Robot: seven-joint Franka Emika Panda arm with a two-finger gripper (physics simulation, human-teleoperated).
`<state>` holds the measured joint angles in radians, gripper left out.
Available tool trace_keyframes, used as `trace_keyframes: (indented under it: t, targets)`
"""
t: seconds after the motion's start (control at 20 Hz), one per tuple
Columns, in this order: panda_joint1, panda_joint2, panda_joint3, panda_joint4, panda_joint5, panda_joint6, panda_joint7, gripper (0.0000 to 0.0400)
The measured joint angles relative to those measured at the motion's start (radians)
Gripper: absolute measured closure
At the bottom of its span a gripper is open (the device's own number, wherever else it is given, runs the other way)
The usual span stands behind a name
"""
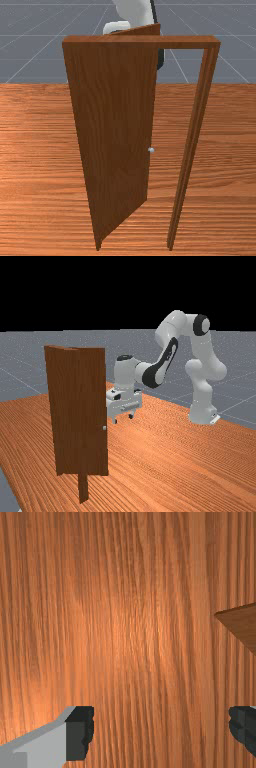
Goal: Close the door
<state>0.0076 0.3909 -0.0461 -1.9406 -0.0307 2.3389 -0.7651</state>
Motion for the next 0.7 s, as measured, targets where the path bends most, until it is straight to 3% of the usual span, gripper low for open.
trace_keyframes:
  t: [0.05, 0.1, 0.2, 0.35, 0.7]
  targets:
    - [0.0, 0.0, 0.0, 0.0, 0.0, 0.0, 0.0, 0.0157]
    - [0.0, 0.0, 0.0, 0.0, 0.0, 0.0, 0.0, 0.0252]
    - [0.0, 0.0, 0.0, 0.0, 0.0, 0.0, 0.0, 0.0346]
    - [0.0, -0.002, 0.0, 0.001, 0.0, -0.004, 0.001, 0.0388]
    - [0.0, -0.004, 0.0, 0.002, 0.0, -0.006, -0.001, 0.04]
